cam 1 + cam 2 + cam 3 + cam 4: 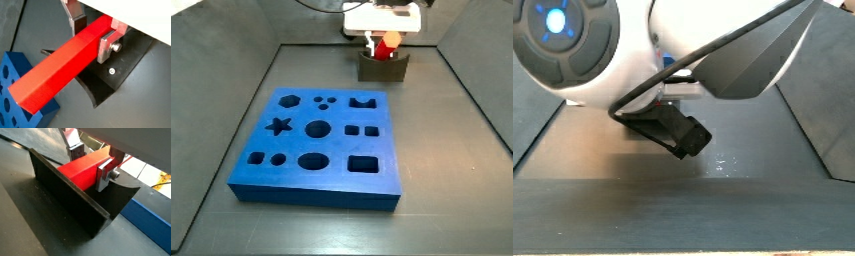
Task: Pick up the hexagon object. Move up. Place the hexagon object on the fixture. Regrasp the hexagon object. Move to above the board. Insert the hexagon object.
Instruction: Place the hexagon object on the fixture, then regrasp the hexagon object.
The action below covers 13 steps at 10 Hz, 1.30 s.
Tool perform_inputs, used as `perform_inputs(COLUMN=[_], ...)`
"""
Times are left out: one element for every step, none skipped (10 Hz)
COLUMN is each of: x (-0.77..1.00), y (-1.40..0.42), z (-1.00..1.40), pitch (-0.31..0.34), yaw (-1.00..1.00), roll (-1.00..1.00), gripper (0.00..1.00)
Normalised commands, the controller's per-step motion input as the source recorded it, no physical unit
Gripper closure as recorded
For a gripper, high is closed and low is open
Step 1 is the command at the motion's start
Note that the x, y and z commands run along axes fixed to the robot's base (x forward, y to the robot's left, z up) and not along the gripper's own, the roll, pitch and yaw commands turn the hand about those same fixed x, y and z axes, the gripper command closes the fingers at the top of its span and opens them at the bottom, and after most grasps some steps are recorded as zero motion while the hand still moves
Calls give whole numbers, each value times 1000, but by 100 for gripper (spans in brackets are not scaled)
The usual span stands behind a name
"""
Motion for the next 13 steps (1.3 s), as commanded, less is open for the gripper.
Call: perform_inputs(x=[61,61,55,0,0,-10,-27,-35,-43,-44,-37,-35,-37], y=[126,126,149,0,0,4,4,2,7,8,10,8,7], z=[-241,-241,-239,0,1000,1000,1000,1000,1000,901,663,474,349], pitch=[-2,-2,-7,0,27,33,34,32,41,46,53,55,55], yaw=[-82,-82,-77,0,5,9,10,5,2,-4,-7,-12,-17], roll=[-104,-104,-101,0,36,38,43,45,42,37,31,33,34], gripper=[100,100,100,0,0,0,0,0,0,0,0,0,0])
